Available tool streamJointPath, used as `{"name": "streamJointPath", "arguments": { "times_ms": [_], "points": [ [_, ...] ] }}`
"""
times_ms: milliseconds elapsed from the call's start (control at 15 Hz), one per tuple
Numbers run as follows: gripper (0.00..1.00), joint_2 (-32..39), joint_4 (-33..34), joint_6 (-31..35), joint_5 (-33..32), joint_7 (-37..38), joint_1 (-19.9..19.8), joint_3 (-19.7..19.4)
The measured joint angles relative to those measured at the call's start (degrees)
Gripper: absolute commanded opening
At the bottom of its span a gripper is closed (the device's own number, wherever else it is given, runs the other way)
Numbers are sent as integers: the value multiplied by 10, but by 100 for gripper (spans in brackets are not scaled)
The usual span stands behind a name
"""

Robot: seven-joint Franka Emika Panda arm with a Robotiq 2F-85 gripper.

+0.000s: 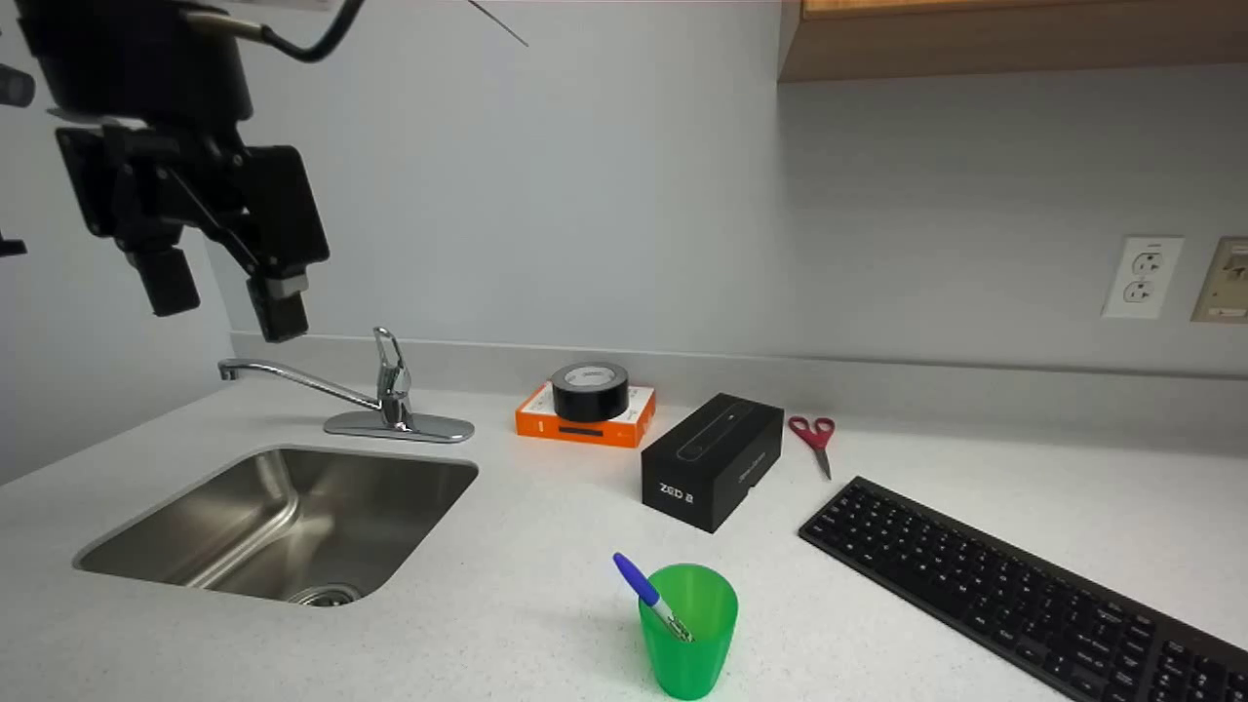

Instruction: Take the pen out of the cup and put it on the counter

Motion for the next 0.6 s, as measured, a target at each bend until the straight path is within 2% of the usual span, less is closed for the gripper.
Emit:
{"name": "streamJointPath", "arguments": {
  "times_ms": [600],
  "points": [
    [100,130,-6,100,-94,-1,-101,-46]
  ]
}}
